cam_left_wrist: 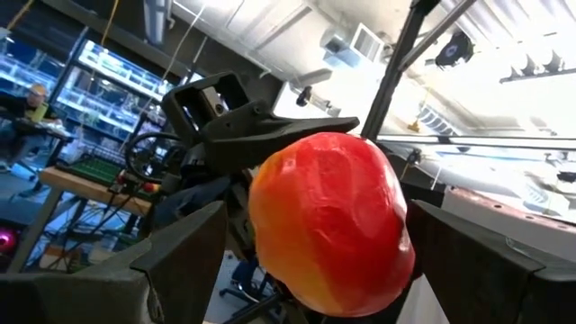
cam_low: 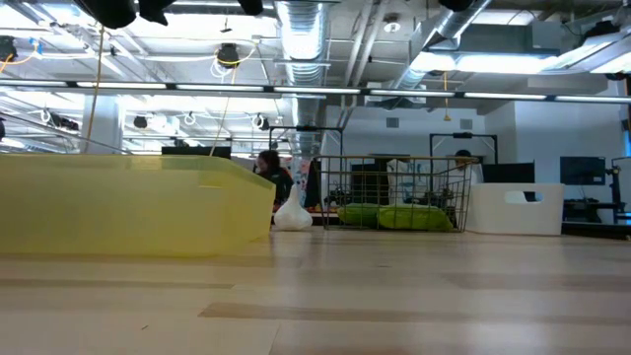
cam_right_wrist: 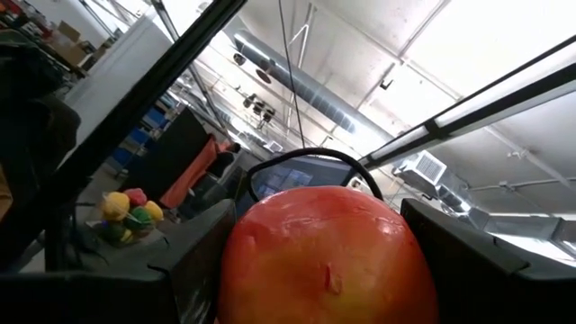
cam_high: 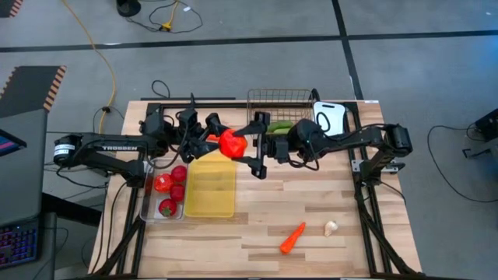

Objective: Sort produce into baskets
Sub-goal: Put the orange tomato into the transparent bin

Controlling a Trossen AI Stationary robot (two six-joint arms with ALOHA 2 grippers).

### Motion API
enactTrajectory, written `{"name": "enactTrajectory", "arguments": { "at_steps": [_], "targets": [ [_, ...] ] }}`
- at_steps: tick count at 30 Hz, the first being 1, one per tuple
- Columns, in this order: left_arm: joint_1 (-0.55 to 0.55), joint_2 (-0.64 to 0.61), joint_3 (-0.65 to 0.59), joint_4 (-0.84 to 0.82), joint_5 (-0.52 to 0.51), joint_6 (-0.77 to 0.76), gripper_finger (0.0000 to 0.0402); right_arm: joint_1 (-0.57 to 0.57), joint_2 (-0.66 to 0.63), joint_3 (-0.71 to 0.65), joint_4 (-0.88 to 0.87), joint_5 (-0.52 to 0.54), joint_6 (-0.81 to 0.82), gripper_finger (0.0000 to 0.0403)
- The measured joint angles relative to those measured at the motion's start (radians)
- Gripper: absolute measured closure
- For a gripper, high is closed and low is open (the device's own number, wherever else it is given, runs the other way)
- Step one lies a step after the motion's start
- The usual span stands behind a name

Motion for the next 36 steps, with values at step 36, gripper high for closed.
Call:
{"name": "enactTrajectory", "arguments": {
  "at_steps": [36],
  "targets": [
    [-0.063,0.127,0.095,0.042,0.037,-0.001,0.0129,-0.002,0.001,0.001,-0.042,0.000,0.011,0.0049]
  ]
}}
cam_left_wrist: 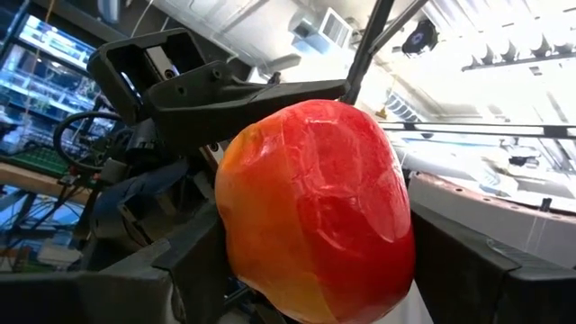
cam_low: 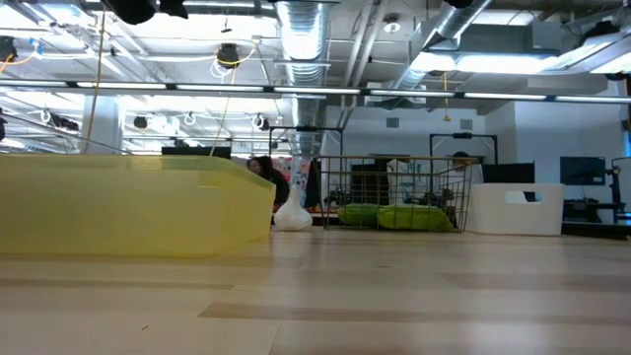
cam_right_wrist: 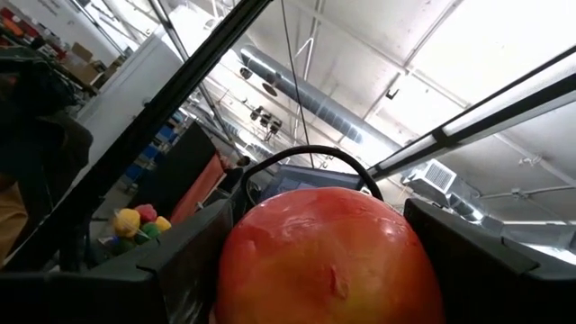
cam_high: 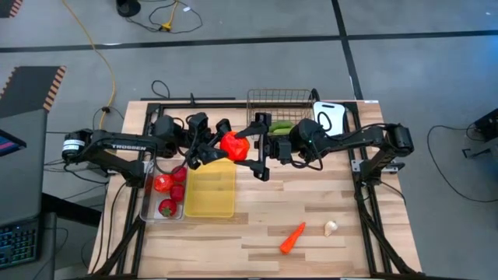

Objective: Sort produce into baskets
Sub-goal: Put the orange tomato into the transparent bin

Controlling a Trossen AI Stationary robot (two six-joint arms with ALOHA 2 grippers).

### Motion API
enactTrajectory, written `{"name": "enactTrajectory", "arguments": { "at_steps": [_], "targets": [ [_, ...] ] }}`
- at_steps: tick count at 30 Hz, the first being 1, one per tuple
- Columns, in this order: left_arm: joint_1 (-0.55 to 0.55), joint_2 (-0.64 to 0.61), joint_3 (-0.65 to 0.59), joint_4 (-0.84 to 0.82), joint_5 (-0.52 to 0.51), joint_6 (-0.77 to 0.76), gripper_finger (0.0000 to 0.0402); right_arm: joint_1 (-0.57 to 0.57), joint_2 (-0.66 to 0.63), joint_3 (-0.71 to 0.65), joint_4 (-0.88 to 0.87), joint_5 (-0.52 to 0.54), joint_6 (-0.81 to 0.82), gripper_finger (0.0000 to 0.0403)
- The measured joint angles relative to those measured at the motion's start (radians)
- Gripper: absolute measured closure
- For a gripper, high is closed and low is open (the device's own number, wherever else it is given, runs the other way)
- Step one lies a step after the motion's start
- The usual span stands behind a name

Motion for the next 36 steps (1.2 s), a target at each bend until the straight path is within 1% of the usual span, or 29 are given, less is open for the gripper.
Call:
{"name": "enactTrajectory", "arguments": {
  "at_steps": [6,13,15,18,22,25,29,33,36],
  "targets": [
    [0.000,0.000,0.000,-0.001,-0.002,0.000,0.0128,0.000,0.001,0.000,-0.002,0.001,0.000,0.0042],
    [0.007,0.003,0.000,-0.015,-0.011,-0.001,0.0128,0.000,0.003,0.000,-0.012,0.012,0.007,0.0006],
    [0.015,0.003,0.000,-0.030,-0.020,-0.003,0.0128,0.000,0.000,0.000,-0.015,0.029,0.036,0.0008],
    [0.036,0.002,0.000,-0.069,-0.022,-0.004,0.0128,0.003,-0.020,-0.002,-0.059,0.097,0.057,0.0015],
    [0.066,0.001,0.001,-0.143,-0.029,-0.017,0.0128,0.003,-0.091,-0.002,-0.272,0.230,0.036,0.0017],
    [0.091,0.004,0.001,-0.190,-0.029,-0.019,0.0128,0.004,-0.156,-0.002,-0.466,0.294,0.035,0.0018],
    [0.127,0.002,0.001,-0.258,-0.027,-0.011,0.0127,-0.005,-0.235,-0.002,-0.673,0.297,0.035,0.0018],
    [0.160,0.001,0.001,-0.376,-0.030,-0.017,0.0127,-0.005,-0.306,-0.002,-0.844,0.297,0.035,0.0018],
    [0.188,-0.012,0.001,-0.516,0.035,-0.034,0.0127,-0.004,-0.362,-0.002,-0.979,0.297,0.087,0.0018]
  ]
}}
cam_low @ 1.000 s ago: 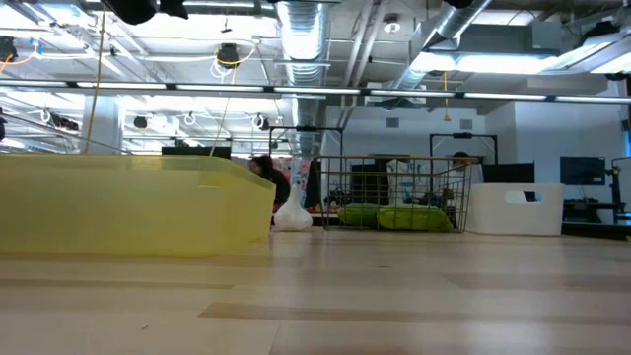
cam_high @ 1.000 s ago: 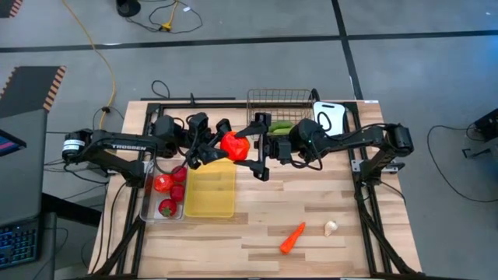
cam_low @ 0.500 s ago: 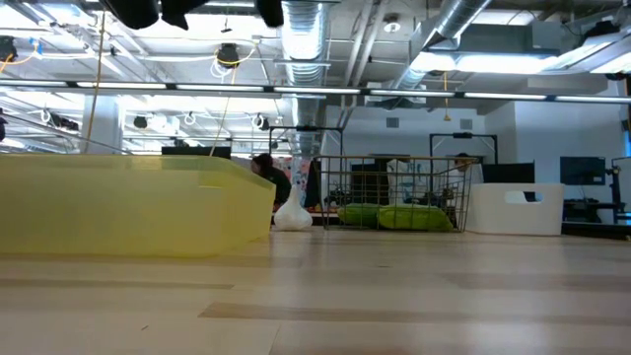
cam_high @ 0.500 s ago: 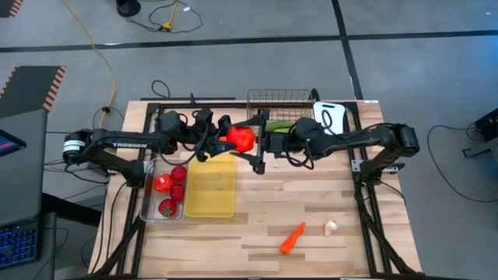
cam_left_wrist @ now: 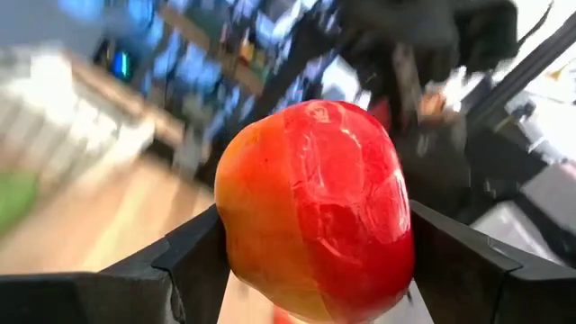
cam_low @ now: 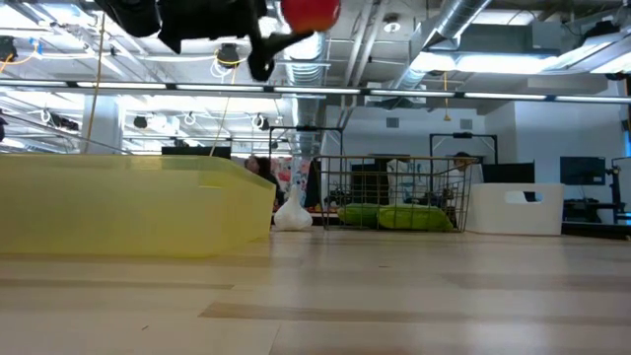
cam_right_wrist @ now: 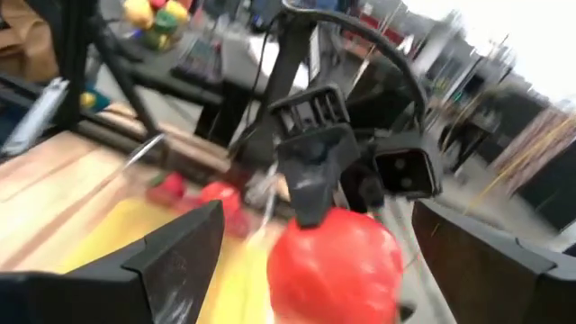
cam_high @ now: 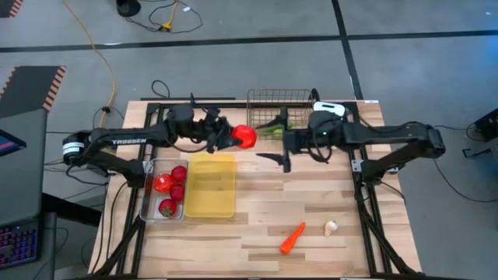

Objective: Sort produce into baskets
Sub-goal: Put the orange tomato into the transparent bin

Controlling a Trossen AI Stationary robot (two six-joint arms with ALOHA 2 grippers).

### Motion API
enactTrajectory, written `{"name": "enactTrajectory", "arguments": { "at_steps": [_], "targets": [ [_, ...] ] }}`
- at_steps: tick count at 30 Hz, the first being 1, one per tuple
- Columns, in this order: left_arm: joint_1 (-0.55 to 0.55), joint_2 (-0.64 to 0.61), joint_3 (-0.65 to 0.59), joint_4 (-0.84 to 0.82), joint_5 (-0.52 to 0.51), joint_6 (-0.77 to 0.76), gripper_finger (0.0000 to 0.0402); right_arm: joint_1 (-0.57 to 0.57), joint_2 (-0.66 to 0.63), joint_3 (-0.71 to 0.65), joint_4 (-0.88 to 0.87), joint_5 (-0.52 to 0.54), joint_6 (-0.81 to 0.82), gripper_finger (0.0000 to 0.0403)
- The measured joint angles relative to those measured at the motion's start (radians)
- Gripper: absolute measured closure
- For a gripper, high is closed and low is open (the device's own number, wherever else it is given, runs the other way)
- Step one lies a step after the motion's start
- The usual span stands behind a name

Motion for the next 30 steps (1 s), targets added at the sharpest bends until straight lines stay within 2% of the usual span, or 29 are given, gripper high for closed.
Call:
{"name": "enactTrajectory", "arguments": {
  "at_steps": [3,10,16,21,26,30],
  "targets": [
    [0.017,-0.034,0.000,-0.186,0.068,-0.020,0.0127,-0.004,-0.048,0.000,-0.139,0.000,0.056,0.0018],
    [0.031,-0.166,0.000,-0.687,0.118,-0.018,0.0127,-0.028,-0.091,0.000,-0.357,-0.005,0.154,0.0018],
    [0.023,-0.311,0.000,-1.189,0.139,-0.018,0.0127,-0.048,-0.054,0.000,-0.452,-0.008,0.215,0.0018],
    [-0.004,-0.405,0.000,-1.523,0.125,-0.042,0.0127,-0.054,-0.006,0.001,-0.470,-0.008,0.228,0.0018],
    [-0.032,-0.452,0.000,-1.780,-0.021,-0.060,0.0127,-0.051,0.063,0.001,-0.480,-0.008,0.228,0.0018],
    [-0.045,-0.458,0.000,-1.899,-0.152,-0.062,0.0127,-0.051,0.112,0.001,-0.473,-0.008,0.228,0.0018]
  ]
}}
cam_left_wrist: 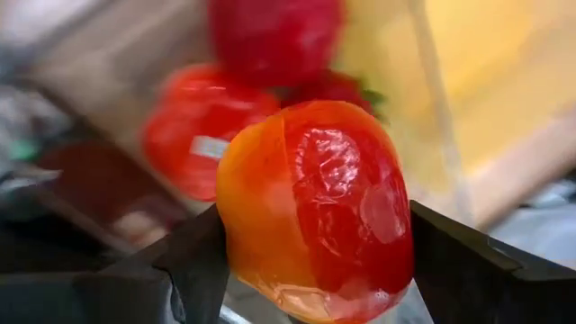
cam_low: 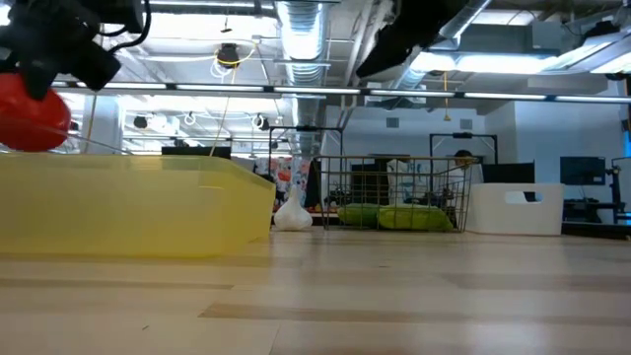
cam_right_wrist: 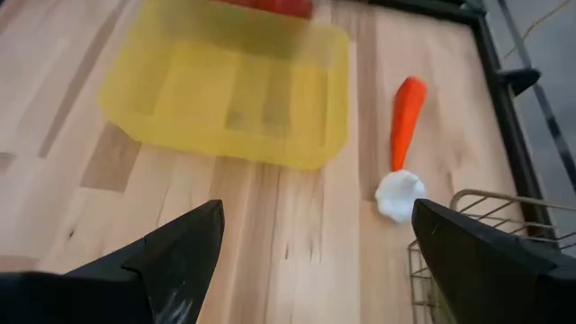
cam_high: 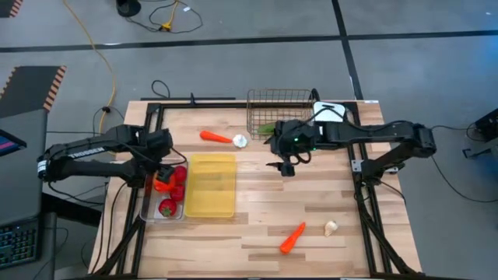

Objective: Sort produce into baskets
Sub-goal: Put the orange tomato into the transparent bin

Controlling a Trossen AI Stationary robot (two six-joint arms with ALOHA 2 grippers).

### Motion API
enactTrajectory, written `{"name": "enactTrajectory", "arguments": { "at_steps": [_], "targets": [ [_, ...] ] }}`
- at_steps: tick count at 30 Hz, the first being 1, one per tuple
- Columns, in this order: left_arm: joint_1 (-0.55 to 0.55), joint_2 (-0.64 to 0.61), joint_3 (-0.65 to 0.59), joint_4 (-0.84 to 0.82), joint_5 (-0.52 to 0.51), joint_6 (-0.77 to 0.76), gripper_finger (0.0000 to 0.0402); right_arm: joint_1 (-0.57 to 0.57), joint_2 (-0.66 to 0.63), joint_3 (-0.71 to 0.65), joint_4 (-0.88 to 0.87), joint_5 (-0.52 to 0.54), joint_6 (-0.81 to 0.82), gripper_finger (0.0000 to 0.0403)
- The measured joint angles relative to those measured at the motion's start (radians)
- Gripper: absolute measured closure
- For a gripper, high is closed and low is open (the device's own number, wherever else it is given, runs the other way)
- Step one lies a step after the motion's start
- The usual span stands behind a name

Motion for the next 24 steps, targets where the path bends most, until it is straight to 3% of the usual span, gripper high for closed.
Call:
{"name": "enactTrajectory", "arguments": {
  "at_steps": [9,18,24],
  "targets": [
    [0.000,0.001,0.000,-0.019,-0.190,-0.005,0.0127,0.000,0.081,0.000,-0.003,-0.001,-0.003,0.0018],
    [0.000,0.001,0.000,-0.018,-0.217,-0.012,0.0126,0.002,0.080,0.000,-0.043,-0.002,-0.003,0.0018],
    [0.000,0.001,0.000,-0.018,-0.216,-0.010,0.0088,0.040,0.082,0.000,-0.087,-0.003,-0.002,0.0018]
  ]
}}
